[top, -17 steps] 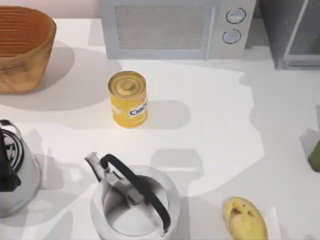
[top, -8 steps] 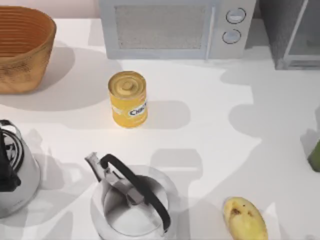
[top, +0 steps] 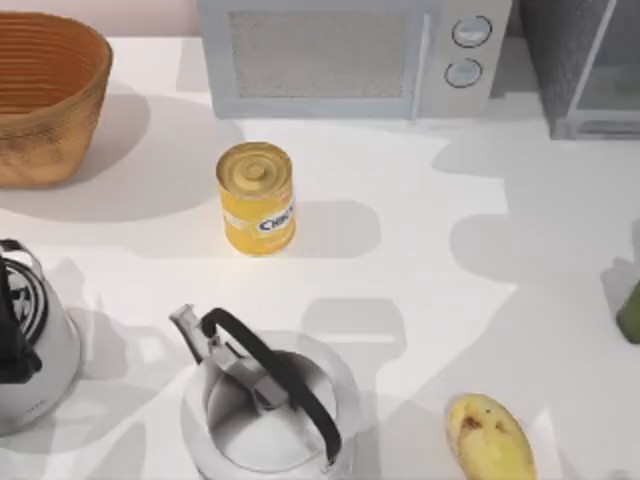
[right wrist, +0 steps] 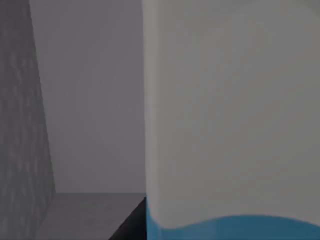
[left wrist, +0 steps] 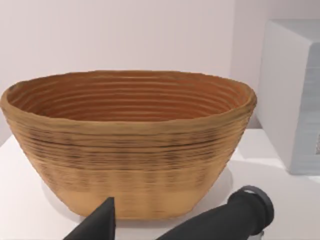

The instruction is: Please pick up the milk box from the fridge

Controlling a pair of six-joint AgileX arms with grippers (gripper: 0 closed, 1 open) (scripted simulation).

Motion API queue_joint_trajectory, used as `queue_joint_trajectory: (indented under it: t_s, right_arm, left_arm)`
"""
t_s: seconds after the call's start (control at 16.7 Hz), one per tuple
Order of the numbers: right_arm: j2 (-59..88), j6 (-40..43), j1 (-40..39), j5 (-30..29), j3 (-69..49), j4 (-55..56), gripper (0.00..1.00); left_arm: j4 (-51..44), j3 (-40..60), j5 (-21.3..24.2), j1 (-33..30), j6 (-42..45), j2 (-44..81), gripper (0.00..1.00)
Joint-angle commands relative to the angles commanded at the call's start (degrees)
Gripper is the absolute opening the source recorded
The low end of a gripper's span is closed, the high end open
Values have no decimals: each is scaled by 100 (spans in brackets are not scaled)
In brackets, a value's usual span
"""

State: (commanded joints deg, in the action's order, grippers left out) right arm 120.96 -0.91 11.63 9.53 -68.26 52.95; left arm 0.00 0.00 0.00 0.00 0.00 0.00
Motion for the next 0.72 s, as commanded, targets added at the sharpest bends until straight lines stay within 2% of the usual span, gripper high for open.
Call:
queue_joint_trajectory:
  t_s: [0.72]
  right_arm:
    - [-1387, -8, 216, 235, 2233, 776, 0]
  left_arm:
    - [0, 0, 0, 0, 0, 0, 100]
